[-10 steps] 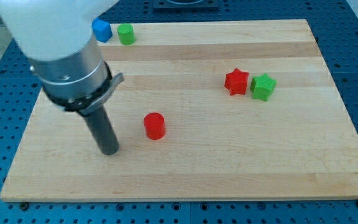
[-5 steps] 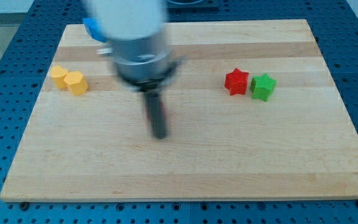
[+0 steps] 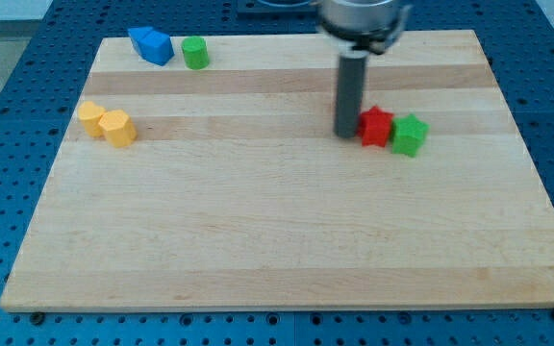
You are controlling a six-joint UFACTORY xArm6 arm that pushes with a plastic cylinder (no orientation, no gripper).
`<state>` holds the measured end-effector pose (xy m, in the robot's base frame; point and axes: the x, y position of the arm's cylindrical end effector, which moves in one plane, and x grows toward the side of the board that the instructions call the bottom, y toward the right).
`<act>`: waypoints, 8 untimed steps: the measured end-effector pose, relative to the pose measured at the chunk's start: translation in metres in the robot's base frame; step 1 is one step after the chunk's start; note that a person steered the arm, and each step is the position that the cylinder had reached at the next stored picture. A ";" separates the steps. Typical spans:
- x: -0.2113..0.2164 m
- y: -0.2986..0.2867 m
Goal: Push red circle closer to the red star
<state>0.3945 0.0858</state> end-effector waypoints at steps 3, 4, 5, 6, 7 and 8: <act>-0.097 0.008; -0.096 0.041; -0.064 0.028; -0.078 0.057; -0.111 0.136; -0.070 0.116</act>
<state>0.3248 0.2013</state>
